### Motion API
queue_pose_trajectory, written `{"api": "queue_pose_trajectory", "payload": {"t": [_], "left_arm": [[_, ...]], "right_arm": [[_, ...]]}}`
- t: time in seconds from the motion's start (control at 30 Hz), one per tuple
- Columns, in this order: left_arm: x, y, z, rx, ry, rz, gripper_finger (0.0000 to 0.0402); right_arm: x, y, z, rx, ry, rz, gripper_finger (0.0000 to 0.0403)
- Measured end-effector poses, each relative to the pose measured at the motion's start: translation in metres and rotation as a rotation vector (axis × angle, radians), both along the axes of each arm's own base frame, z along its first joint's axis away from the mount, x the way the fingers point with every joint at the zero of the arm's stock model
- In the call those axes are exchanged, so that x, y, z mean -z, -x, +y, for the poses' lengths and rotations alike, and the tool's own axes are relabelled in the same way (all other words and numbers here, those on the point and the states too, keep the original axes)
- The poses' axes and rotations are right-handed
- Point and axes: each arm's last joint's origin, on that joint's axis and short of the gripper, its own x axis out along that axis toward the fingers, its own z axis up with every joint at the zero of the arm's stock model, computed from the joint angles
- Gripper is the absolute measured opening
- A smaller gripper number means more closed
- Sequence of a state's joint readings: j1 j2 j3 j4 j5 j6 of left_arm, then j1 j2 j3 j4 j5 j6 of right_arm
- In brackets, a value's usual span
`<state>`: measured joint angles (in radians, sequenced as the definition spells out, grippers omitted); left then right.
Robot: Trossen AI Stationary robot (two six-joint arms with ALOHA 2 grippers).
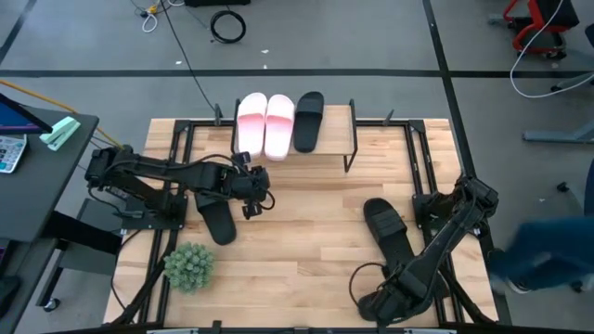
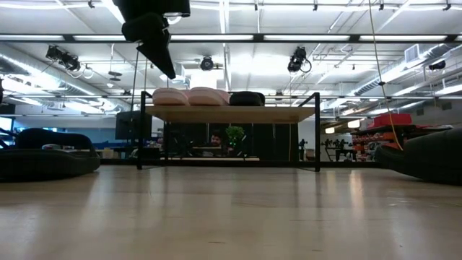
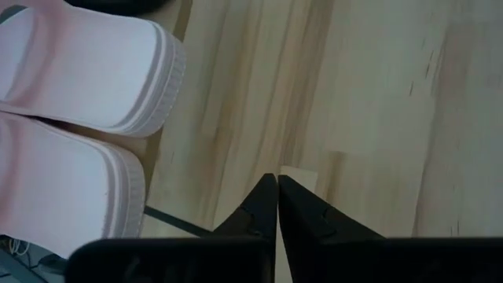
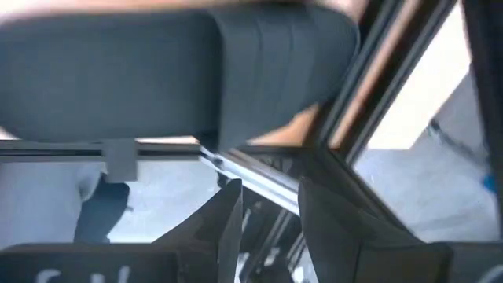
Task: Pick and place slides into the shelf
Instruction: Put the black slides on the shelf
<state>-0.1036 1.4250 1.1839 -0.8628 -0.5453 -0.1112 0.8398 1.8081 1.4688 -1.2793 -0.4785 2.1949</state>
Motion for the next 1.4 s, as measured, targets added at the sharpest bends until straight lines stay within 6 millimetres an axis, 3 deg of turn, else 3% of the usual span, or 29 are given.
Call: {"api": "queue_pose_trajectory", "payload": {"t": [0.67,1.13,1.4], "left_arm": [[-0.001,-0.001,0.0,-0.006,0.005,-0.019,0.0014],[-0.001,-0.001,0.0,-0.005,0.004,-0.017,0.0023],[-0.001,-0.001,0.0,-0.004,0.005,-0.018,0.0007]], "right_arm": [[0.043,-0.004,0.0,0.01,-0.073,-0.091,0.0132],[0.068,0.008,-0.009,-0.002,-0.057,-0.011,0.0132],[0.073,0.024,-0.01,-0.028,-0.038,0.097,0.0121]]}}
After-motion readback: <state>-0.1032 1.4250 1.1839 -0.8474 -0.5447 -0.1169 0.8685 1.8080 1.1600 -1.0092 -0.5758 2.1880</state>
